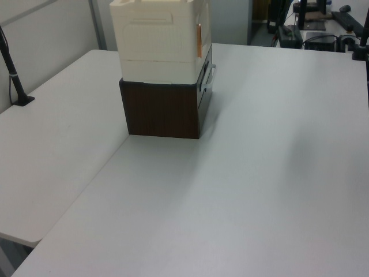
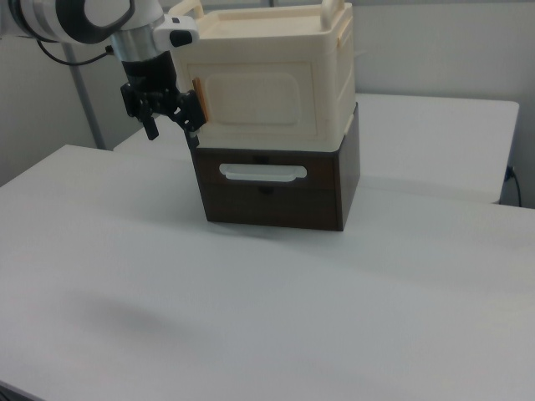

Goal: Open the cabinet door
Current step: 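Move the gripper up to the orange handle on the cream cabinet door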

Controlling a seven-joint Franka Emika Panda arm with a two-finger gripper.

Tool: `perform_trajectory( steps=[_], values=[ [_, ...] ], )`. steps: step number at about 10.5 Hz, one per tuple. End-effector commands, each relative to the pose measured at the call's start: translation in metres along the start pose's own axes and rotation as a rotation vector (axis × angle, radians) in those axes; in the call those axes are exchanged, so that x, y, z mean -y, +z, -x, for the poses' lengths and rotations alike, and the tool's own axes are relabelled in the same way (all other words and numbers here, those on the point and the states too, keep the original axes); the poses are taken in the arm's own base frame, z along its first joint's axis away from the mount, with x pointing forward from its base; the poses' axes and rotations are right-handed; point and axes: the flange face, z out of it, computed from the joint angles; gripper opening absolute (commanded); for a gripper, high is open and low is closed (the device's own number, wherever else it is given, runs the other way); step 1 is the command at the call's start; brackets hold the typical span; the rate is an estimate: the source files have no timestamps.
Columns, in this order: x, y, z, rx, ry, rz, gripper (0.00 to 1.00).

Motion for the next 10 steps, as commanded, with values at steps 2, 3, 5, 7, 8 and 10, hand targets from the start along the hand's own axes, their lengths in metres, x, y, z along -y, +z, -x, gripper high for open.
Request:
perform_trajectory(
  steps=[2, 3, 5, 7, 8, 10],
  values=[
    [0.000, 0.000, 0.000, -0.012, -0.030, 0.008, 1.00],
    [0.000, 0.005, -0.002, -0.004, -0.087, 0.018, 1.00],
    [-0.002, 0.007, -0.004, -0.003, -0.249, 0.022, 1.00],
    [0.001, 0.005, -0.012, -0.039, -0.268, 0.027, 1.00],
    [0.003, 0.005, -0.021, -0.093, -0.268, 0.025, 0.94],
    [0.008, 0.006, -0.036, -0.182, -0.244, -0.001, 0.71]
  ],
)
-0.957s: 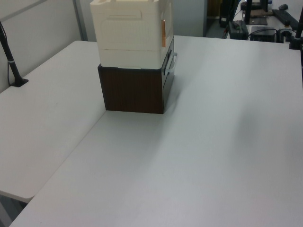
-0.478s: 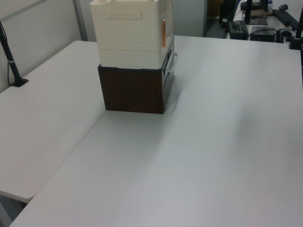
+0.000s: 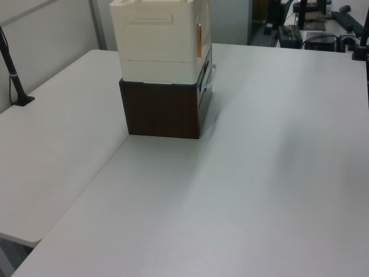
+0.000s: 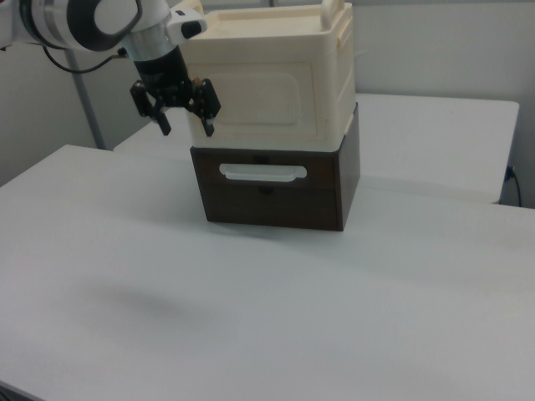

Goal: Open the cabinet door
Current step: 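Move the gripper up to the orange handle on the cream cabinet door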

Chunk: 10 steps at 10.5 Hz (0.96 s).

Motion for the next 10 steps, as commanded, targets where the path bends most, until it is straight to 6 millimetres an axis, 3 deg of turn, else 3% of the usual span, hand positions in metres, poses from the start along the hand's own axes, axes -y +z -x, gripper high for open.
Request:
perform_trajectory(
  steps=[1, 2, 3, 5, 7, 9, 10],
  values=[
    [0.005, 0.001, -0.023, -0.139, 0.013, -0.049, 0.65],
    [0.007, -0.005, -0.029, -0.191, 0.029, -0.083, 0.62],
    [0.026, -0.009, -0.048, -0.248, 0.029, -0.154, 0.56],
    [0.028, -0.010, -0.064, -0.338, 0.046, -0.164, 0.49],
    [0.039, 0.000, -0.080, -0.414, 0.037, -0.141, 0.43],
    [0.040, 0.010, -0.089, -0.450, 0.059, -0.126, 0.42],
    [0.051, 0.016, -0.098, -0.481, 0.064, -0.121, 0.42]
  ],
)
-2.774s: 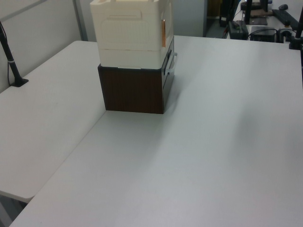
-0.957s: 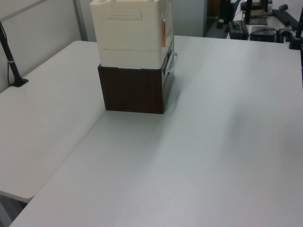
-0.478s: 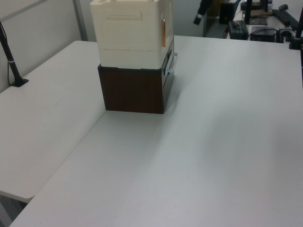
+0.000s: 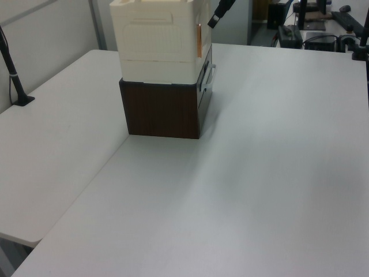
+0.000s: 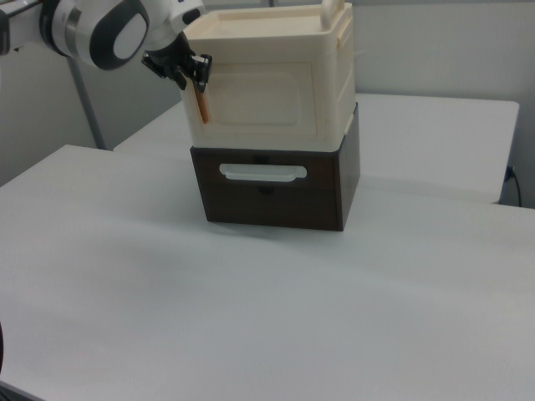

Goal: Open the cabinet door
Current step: 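Grip the door edge and swing it outward away from the cabinet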

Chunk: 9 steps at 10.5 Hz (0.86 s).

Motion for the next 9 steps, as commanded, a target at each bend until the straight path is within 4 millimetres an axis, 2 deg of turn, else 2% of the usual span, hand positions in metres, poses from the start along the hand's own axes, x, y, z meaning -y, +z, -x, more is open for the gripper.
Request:
perform_trajectory(
  steps=[1, 3, 4, 5, 6, 9],
  values=[
    [0.011, 0.022, -0.011, -0.077, 0.026, 0.011, 0.42],
    [0.020, 0.036, -0.013, -0.099, 0.011, 0.018, 0.38],
    [0.020, 0.040, -0.013, -0.099, 0.010, 0.019, 0.31],
    [0.019, 0.044, -0.012, -0.096, 0.011, 0.021, 0.19],
    [0.018, 0.043, -0.016, -0.103, 0.011, 0.021, 0.00],
    [0.009, 0.038, -0.015, -0.106, 0.010, 0.032, 0.00]
  ],
)
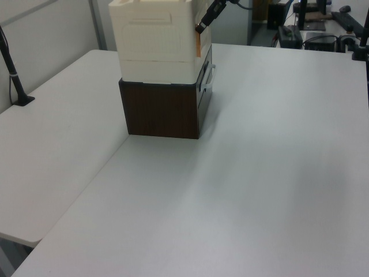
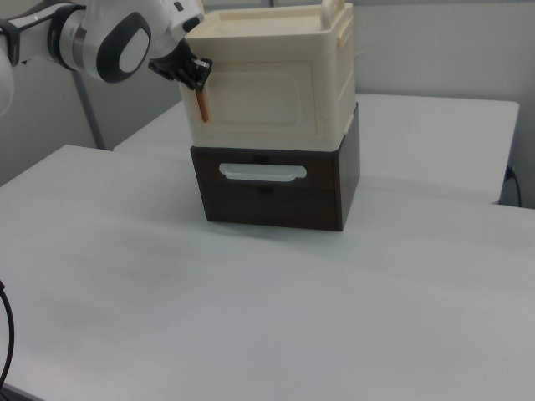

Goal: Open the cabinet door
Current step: 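Grip the door edge and swing it outward away from the cabinet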

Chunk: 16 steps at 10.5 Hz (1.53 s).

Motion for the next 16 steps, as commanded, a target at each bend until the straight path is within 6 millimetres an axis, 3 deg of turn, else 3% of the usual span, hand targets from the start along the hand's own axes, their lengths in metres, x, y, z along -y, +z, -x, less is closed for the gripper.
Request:
perform_trajectory(
  steps=[1, 4, 8, 10, 12, 13, 16],
  values=[
    [-0.007, 0.007, -0.005, -0.023, 0.014, 0.019, 0.00],
    [-0.031, 0.000, 0.018, 0.117, 0.046, 0.014, 0.00],
    [-0.058, -0.036, 0.034, 0.243, 0.094, 0.000, 0.00],
    [-0.087, -0.045, 0.050, 0.322, 0.140, 0.002, 0.03],
    [-0.135, -0.076, 0.077, 0.416, 0.226, 0.009, 0.74],
    [-0.156, -0.093, 0.086, 0.432, 0.263, 0.019, 1.00],
    [-0.234, -0.136, 0.115, 0.399, 0.344, 0.082, 1.00]
  ],
)
